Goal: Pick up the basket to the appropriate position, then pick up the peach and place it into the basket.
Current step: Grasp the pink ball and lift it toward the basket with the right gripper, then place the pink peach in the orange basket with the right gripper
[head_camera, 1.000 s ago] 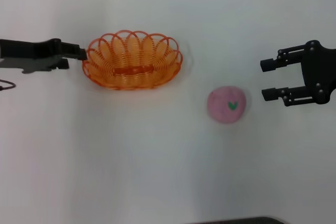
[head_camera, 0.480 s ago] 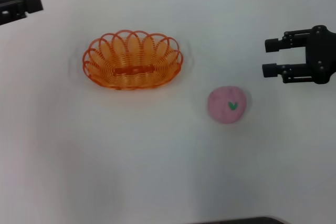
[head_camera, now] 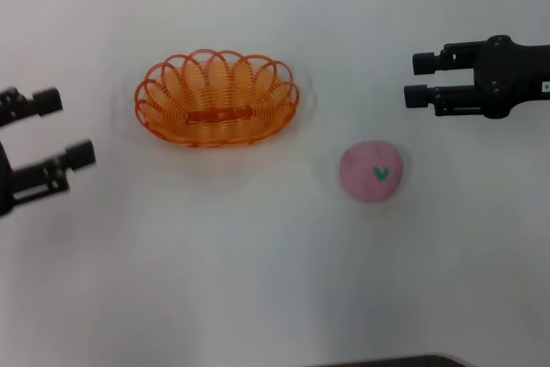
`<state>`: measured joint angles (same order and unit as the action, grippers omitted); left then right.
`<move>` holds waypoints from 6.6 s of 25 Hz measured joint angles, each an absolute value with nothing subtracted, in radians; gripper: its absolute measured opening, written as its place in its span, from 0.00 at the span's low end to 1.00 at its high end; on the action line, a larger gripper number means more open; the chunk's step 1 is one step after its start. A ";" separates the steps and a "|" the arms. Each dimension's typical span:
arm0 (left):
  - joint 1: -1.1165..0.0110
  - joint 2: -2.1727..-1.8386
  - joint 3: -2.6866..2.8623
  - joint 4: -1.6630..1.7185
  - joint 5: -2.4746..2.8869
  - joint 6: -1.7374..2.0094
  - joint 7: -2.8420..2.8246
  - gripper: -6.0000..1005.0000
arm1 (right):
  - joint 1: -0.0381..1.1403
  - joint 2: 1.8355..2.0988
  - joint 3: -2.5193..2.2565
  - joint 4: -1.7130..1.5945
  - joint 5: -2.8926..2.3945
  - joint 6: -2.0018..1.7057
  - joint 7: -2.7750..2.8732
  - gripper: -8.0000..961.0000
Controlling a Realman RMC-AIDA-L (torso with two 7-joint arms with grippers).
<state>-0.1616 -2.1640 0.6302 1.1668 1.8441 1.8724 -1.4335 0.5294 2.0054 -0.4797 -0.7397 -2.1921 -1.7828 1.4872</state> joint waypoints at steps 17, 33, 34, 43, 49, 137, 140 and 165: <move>-0.162 -2.161 0.634 1.084 1.971 1.766 -1.343 0.85 | 0.553 1.983 -0.489 -0.814 -2.184 -1.824 1.588 0.67; -0.176 -2.162 0.646 1.080 1.993 1.773 -1.398 0.85 | 0.731 2.009 -0.790 -1.407 -2.197 -1.985 2.114 0.67; -0.177 -2.162 0.647 1.080 1.993 1.773 -1.399 0.85 | 0.748 2.013 -0.813 -1.421 -2.227 -1.986 2.142 0.67; -0.183 -2.163 0.658 1.075 1.993 1.773 -1.434 0.85 | 0.819 2.053 -1.034 -1.406 -2.503 -1.990 2.213 0.67; -0.195 -2.162 0.658 1.062 1.995 1.773 -1.435 0.85 | 0.824 2.069 -1.107 -1.327 -2.563 -1.974 2.197 0.67; -0.262 -2.163 0.703 0.976 2.019 1.821 -1.450 0.84 | 0.895 2.099 -1.453 -0.938 -2.208 -1.165 2.041 0.28; -0.269 -2.163 0.708 0.961 2.019 1.816 -1.448 0.84 | 0.888 2.100 -1.487 -0.908 -2.186 -1.111 2.031 0.28; -0.291 -2.161 0.710 0.933 2.020 1.812 -1.447 0.84 | 0.881 2.099 -1.519 -0.853 -2.093 -1.091 1.988 0.57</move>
